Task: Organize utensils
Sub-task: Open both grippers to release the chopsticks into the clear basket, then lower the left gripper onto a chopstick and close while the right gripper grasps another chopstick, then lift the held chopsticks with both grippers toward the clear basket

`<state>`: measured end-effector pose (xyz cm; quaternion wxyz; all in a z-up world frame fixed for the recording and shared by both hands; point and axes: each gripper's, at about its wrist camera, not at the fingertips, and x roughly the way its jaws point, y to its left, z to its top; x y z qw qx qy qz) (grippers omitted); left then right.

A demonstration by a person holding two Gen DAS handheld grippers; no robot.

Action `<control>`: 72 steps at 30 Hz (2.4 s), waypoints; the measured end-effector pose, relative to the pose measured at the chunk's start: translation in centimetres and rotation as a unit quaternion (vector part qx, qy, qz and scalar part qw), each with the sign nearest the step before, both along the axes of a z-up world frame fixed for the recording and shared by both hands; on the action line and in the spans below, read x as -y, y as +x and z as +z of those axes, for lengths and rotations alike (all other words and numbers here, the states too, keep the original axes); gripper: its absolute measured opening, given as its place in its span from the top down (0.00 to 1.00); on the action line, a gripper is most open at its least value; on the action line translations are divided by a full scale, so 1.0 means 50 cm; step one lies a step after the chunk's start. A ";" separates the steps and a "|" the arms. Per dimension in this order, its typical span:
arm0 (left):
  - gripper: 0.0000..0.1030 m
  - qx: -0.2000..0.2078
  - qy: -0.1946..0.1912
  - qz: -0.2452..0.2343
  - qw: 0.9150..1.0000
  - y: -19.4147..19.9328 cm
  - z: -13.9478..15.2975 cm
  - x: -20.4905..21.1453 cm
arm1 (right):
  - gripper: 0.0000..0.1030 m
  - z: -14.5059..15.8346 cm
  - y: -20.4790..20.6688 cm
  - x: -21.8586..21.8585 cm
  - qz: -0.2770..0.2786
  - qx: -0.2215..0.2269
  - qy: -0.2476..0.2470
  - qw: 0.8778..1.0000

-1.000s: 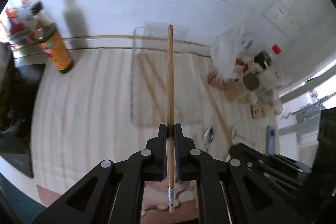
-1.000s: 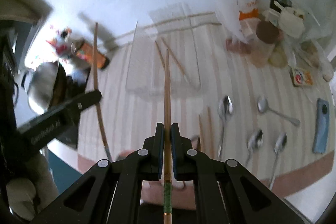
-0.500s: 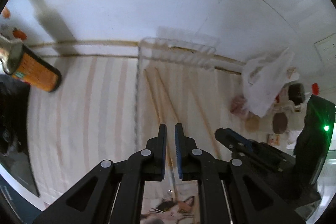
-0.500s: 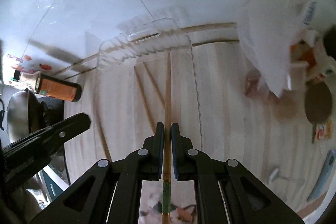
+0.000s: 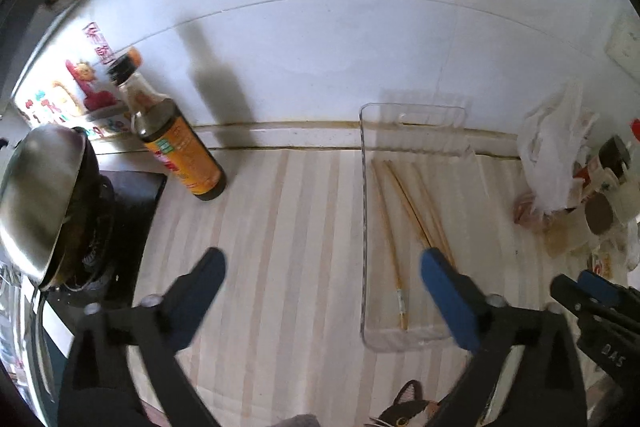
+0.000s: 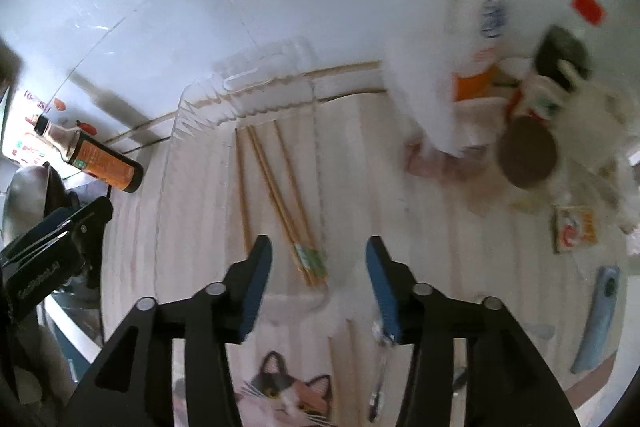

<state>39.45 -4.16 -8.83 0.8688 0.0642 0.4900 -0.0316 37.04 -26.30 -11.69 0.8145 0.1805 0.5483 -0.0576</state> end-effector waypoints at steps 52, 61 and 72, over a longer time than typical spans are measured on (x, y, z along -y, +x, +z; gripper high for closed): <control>0.97 -0.259 0.004 -0.109 0.960 -0.263 -0.328 0.119 | 0.89 -0.280 -0.454 0.034 -0.065 -0.175 0.025 0.982; 0.92 -0.289 -0.069 -0.078 0.952 -0.249 -0.336 0.048 | 0.93 -0.302 -0.440 -0.039 -0.020 -0.200 0.038 0.979; 0.85 -0.289 -0.065 -0.096 0.950 -0.246 -0.337 0.048 | 0.63 -0.309 -0.381 -0.041 -0.025 -0.191 0.063 0.979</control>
